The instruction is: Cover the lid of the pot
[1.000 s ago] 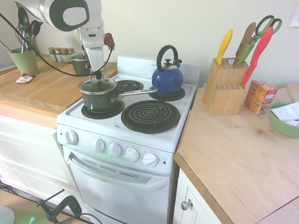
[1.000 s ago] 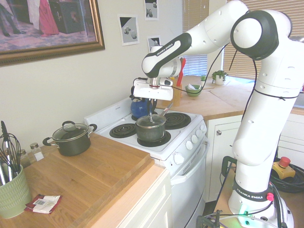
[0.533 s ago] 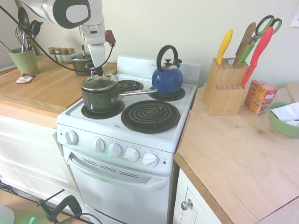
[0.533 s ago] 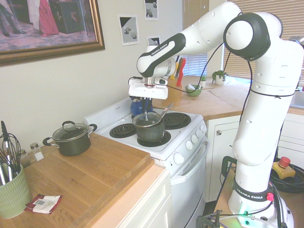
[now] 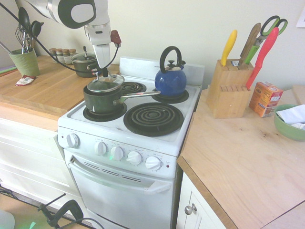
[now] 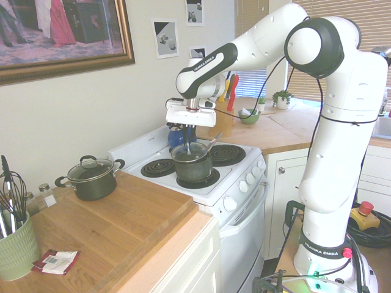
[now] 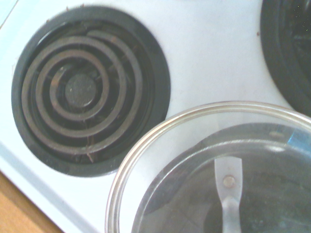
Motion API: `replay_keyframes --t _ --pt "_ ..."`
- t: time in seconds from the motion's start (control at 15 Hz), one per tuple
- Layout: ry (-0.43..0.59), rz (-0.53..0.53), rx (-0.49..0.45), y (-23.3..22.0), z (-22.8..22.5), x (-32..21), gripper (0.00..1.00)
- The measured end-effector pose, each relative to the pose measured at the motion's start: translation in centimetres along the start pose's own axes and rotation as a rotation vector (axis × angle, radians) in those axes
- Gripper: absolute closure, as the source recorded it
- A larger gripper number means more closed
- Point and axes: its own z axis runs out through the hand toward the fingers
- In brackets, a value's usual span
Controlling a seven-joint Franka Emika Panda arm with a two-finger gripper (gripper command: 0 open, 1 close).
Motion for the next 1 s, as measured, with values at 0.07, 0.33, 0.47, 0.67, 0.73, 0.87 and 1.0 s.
replay_keyframes --t 0.07,0.33,0.47,0.67,0.73,0.87,1.0 --pt "0.001 -0.002 -0.002 0.0 0.0 -0.2 1.0" --pt "0.013 0.004 -0.022 0.4 0.2 -0.1 1.0" --pt "0.016 0.007 -0.034 0.7 0.6 0.1 1.0" --pt "0.018 0.014 -0.043 1.1 0.7 0.2 1.0" --pt "0.018 0.016 -0.042 1.3 0.6 0.2 1.0" --pt "0.018 0.019 -0.036 1.7 0.1 0.1 1.0" --pt "0.021 0.017 -0.026 1.8 -0.7 0.0 1.0"
